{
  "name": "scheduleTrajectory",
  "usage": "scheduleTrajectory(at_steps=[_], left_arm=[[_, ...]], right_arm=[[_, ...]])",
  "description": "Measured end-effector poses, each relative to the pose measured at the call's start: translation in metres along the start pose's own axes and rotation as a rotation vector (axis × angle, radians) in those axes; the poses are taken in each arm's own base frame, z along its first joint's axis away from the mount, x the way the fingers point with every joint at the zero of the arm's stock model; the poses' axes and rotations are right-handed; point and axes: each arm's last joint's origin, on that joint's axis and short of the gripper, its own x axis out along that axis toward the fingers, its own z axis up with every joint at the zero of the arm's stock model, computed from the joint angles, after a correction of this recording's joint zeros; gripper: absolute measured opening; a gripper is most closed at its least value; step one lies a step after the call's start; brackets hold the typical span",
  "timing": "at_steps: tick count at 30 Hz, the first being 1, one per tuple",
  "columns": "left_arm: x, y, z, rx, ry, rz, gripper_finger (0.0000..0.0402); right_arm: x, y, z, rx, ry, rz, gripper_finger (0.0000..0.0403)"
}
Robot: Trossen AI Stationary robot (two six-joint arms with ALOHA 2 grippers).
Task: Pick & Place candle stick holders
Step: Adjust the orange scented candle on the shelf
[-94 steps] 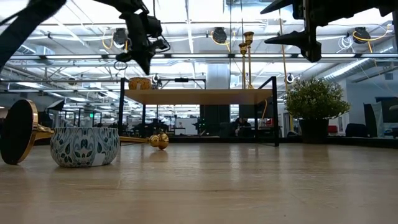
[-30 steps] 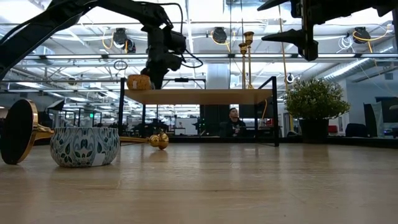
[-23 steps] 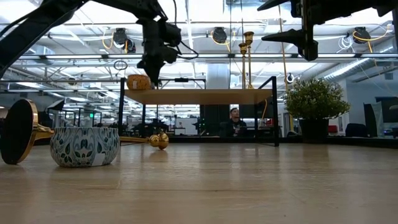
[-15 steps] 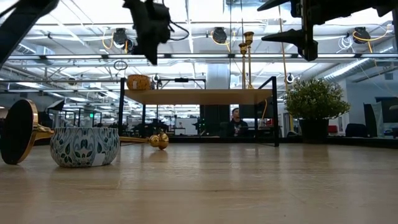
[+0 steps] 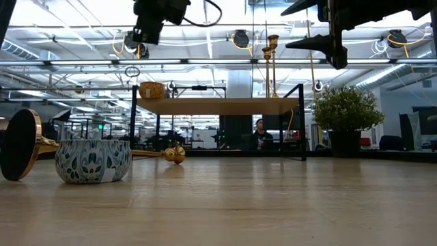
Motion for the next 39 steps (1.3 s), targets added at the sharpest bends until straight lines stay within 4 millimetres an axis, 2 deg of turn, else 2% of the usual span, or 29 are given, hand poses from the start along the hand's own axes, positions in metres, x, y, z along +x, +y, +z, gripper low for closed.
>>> scheduleTrajectory(at_steps=[4,7,10,16,26,39], left_arm=[[0.028,-0.02,-0.008,0.228,0.086,0.152,0.0],[0.04,-0.024,-0.013,0.298,0.147,0.185,0.0],[0.046,-0.021,-0.014,0.313,0.167,0.188,0.0],[0.058,-0.002,-0.007,0.335,0.223,0.279,0.0],[0.052,0.029,-0.001,0.301,0.234,0.283,0.0],[0.05,0.039,0.002,0.318,0.21,0.274,0.0]], right_arm=[[0.002,-0.001,-0.001,0.011,0.007,-0.005,0.0256],[0.002,-0.001,-0.002,0.012,0.009,-0.005,0.0256],[0.002,-0.001,-0.002,0.012,0.011,-0.003,0.0256],[0.002,-0.001,-0.002,0.013,0.011,-0.003,0.0256],[0.002,-0.001,-0.002,-0.006,0.009,-0.004,0.0256],[0.002,-0.001,-0.001,-0.018,-0.012,-0.02,0.0256]])
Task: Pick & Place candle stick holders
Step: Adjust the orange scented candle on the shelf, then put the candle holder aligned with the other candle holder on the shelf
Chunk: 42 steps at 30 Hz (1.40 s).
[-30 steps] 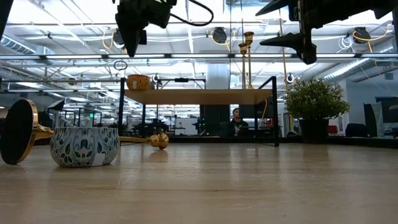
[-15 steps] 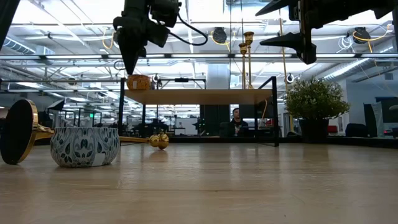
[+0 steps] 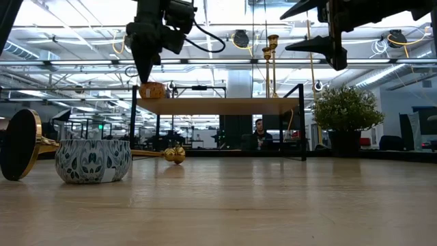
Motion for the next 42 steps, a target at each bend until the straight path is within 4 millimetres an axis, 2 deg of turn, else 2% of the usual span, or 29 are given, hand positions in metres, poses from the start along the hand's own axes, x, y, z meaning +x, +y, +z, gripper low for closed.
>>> scheduleTrajectory(at_steps=[19,27,30,33,36,42], left_arm=[[0.0,0.022,-0.004,-0.06,-0.016,0.04,0.0],[0.0,0.025,-0.005,-0.074,-0.014,0.04,0.0],[0.0,0.019,-0.005,-0.078,-0.014,-0.036,0.0],[-0.001,0.006,-0.001,-0.048,-0.041,-0.109,0.0],[-0.001,-0.003,0.008,-0.007,-0.098,-0.102,0.0],[0.005,-0.003,0.036,-0.012,-0.274,-0.04,0.0]], right_arm=[[0.0,0.0,0.0,0.004,-0.004,-0.003,0.0256],[0.0,0.0,0.0,0.004,-0.004,-0.003,0.0256],[0.0,0.0,0.0,0.004,-0.004,-0.003,0.0256],[0.0,0.0,0.0,0.004,-0.004,-0.003,0.0256],[0.0,0.0,0.0,0.004,-0.007,-0.005,0.0256],[0.0,-0.001,0.001,0.004,-0.023,-0.016,0.0256]])
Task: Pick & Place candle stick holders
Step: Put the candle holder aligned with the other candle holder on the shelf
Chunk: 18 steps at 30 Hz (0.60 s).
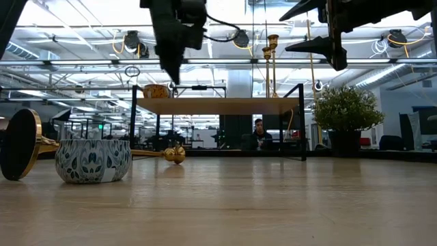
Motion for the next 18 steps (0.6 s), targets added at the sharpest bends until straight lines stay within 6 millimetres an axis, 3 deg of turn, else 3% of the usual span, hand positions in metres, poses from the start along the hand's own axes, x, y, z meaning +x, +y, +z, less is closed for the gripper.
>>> scheduleTrajectory(at_steps=[3,10,13,18], left_arm=[[-0.004,0.006,0.011,-0.054,-0.107,0.031,0.0],[-0.037,0.014,0.027,-0.235,-0.296,0.007,0.0],[-0.056,0.004,0.023,-0.275,-0.287,-0.074,0.0],[-0.081,-0.035,0.01,-0.204,-0.221,-0.267,0.0]], right_arm=[[0.0,0.0,0.0,0.0,0.001,0.0,0.0256],[0.0,0.0,0.0,0.022,0.0,0.0,0.0256],[0.0,0.0,0.0,0.027,0.001,0.001,0.0256],[0.0,0.0,0.0,0.032,0.003,0.002,0.0256]])
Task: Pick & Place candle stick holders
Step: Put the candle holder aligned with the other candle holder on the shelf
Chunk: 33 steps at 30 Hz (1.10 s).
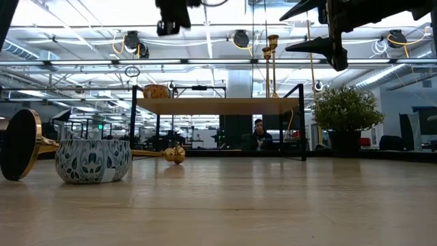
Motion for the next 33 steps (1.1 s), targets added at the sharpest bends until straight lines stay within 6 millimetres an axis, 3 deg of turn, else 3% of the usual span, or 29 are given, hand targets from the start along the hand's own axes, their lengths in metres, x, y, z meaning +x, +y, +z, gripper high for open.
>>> scheduleTrajectory(at_steps=[7,15,25,33], left_arm=[[-0.006,-0.061,-0.036,0.032,0.194,-0.171,0.0002],[0.009,-0.107,-0.067,0.029,0.309,-0.016,0.0007],[0.074,-0.102,-0.105,-0.416,0.387,0.355,0.0016],[0.132,-0.109,-0.116,-0.69,0.28,0.197,0.0091]], right_arm=[[0.0,0.0,0.0,0.001,0.001,0.001,0.0256],[0.0,0.001,-0.001,0.02,0.041,0.026,0.0256],[-0.001,0.007,-0.002,0.066,0.141,0.142,0.0256],[-0.006,0.027,0.005,0.101,0.213,0.434,0.0256]])
